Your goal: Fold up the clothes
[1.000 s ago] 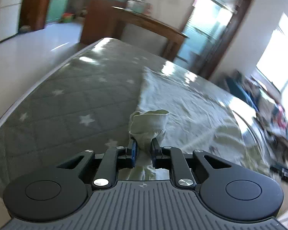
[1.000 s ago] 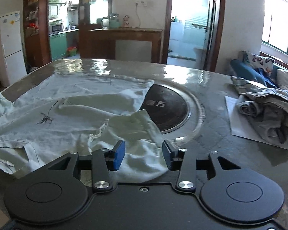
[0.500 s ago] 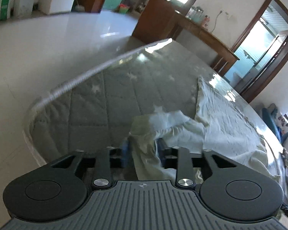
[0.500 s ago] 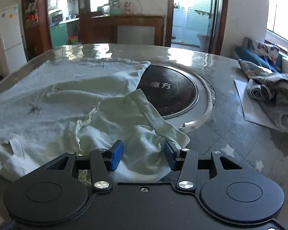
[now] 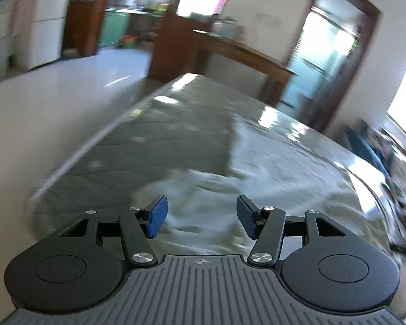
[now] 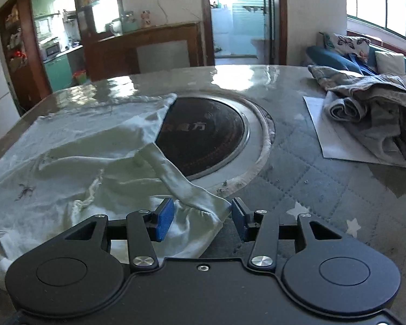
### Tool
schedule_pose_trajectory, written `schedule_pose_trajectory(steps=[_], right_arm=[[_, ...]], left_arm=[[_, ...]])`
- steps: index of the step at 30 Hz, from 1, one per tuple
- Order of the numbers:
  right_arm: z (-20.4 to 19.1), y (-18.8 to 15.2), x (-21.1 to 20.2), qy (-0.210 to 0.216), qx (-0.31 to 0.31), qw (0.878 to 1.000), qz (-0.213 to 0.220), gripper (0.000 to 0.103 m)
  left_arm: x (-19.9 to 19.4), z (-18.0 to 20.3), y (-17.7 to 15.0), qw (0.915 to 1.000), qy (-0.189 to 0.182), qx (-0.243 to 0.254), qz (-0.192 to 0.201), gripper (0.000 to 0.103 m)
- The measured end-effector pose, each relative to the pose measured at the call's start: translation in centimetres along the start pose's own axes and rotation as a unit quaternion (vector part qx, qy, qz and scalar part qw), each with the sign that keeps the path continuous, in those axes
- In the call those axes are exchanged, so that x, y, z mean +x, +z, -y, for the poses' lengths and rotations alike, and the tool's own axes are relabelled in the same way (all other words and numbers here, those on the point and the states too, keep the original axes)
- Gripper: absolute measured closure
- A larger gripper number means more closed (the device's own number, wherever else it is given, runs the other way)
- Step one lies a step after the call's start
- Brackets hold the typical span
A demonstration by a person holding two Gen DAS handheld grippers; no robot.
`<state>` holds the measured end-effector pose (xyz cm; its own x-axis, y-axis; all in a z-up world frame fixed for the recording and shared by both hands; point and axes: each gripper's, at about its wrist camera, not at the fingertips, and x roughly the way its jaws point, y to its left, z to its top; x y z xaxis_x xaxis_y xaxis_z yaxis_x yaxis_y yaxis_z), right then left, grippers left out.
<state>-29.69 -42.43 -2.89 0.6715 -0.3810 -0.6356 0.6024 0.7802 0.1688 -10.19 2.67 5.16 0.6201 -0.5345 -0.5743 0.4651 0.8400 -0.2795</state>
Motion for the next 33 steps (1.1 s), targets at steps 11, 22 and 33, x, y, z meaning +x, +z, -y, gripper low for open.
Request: schedule_pose_trajectory(steps=[11,22,33], right_arm=[[-0.2,-1.6,-3.6,-0.028,-0.036,0.999,0.022,0.092],[1.1,-1.3,-5.9,-0.026,-0.020,0.999,0.011,0.061],[1.5,-1.0,-3.1,-0.020,-0.029,0.999,-0.014,0.061]], left_arm=[[5.2,4.6,-3.6,0.9941,-0.018,0.086,-0.063,0.044],[5.7,4.5,-3.5,0.9924,-0.024,0.100,-0.068,0.037],[6.0,5.0,-3.9,0.9909,-0.024,0.116,-0.064,0.033]])
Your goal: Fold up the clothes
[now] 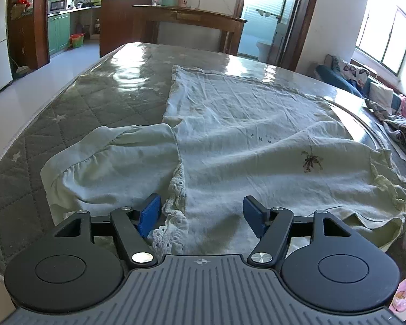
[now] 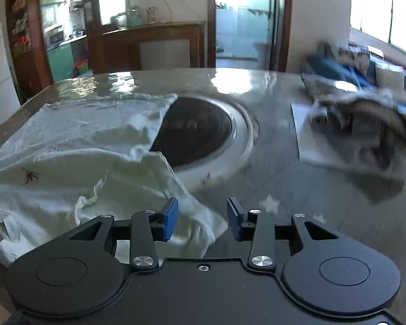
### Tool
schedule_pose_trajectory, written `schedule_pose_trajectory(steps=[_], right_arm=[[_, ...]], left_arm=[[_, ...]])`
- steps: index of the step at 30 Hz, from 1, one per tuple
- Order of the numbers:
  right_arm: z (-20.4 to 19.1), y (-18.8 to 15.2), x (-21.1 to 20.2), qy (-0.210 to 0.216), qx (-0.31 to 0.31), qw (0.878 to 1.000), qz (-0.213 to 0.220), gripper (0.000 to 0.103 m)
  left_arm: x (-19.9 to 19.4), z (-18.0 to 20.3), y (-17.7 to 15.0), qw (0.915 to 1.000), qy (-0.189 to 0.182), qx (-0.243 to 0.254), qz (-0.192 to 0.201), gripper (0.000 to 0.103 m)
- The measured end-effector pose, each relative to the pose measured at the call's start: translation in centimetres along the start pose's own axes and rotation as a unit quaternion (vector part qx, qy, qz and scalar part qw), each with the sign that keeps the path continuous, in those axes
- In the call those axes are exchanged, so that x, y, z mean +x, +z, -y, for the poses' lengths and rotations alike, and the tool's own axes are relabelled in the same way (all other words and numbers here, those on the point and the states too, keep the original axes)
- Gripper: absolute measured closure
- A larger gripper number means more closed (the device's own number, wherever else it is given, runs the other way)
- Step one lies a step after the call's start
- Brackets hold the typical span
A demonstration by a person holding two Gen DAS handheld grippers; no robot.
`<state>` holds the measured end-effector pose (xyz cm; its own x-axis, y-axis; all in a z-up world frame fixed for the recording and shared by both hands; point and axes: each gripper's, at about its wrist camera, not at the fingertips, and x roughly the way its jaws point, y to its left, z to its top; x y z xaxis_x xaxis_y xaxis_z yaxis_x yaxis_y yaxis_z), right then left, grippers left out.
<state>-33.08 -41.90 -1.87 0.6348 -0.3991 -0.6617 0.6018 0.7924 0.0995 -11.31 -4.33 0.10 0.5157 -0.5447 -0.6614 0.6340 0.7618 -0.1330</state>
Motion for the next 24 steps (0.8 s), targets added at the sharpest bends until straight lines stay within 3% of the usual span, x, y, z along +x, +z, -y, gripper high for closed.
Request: schedule_pose_trajectory(steps=[2,3,4,5,9,11,13,15,18,24], right_arm=[[0.4,-0.7,0.6,0.006,0.012,1.000,-0.012,0.061],[0.3,-0.9,0.4,0.008,0.008,1.000,-0.012,0.069],[0.2,-1.1,0.1,0.008,0.003,1.000,-0.011,0.087],[0.3,-1.2,-0.3,0.027,0.010,0.999,-0.014,0.093],[-0.3,-1.6,-2.3,0.023,-0.018,0.999,-0.020,0.093],[-0.4,-1.9,-3.0,0.021,-0.023,0.999,-0.025,0.090],[0.5,-2.3,-2.6,0.015,-0.009,0.999,-0.042,0.074],[1.2,-2.1,-2.8,0.021,0.012,0.999,-0.045,0.070],[1.8,-1.7,-3.5,0.025,0.033,0.998,-0.037,0.050],[-0.1,-0.5,-6.6,0.056,-0.019,0.998,0.001,0.049]], left_arm=[[0.1,0.1,0.0,1.0000,0.002,0.004,0.000,0.033],[0.1,0.2,0.0,1.0000,0.002,0.005,-0.001,0.033],[0.2,0.2,0.0,1.0000,0.003,0.005,0.000,0.033],[0.2,0.2,-0.1,1.0000,0.002,0.005,0.001,0.033],[0.3,0.1,-0.1,1.0000,0.000,0.005,0.002,0.032],[0.4,0.2,-0.1,0.9999,0.000,0.010,0.004,0.031],[0.4,0.4,0.0,0.9999,0.003,0.016,0.003,0.031],[0.5,0.3,0.0,0.9998,0.004,0.020,0.001,0.031],[0.4,-0.2,0.2,0.9998,-0.003,0.020,-0.003,0.031],[-0.8,-0.3,0.5,0.9995,-0.027,0.017,0.001,0.031]])
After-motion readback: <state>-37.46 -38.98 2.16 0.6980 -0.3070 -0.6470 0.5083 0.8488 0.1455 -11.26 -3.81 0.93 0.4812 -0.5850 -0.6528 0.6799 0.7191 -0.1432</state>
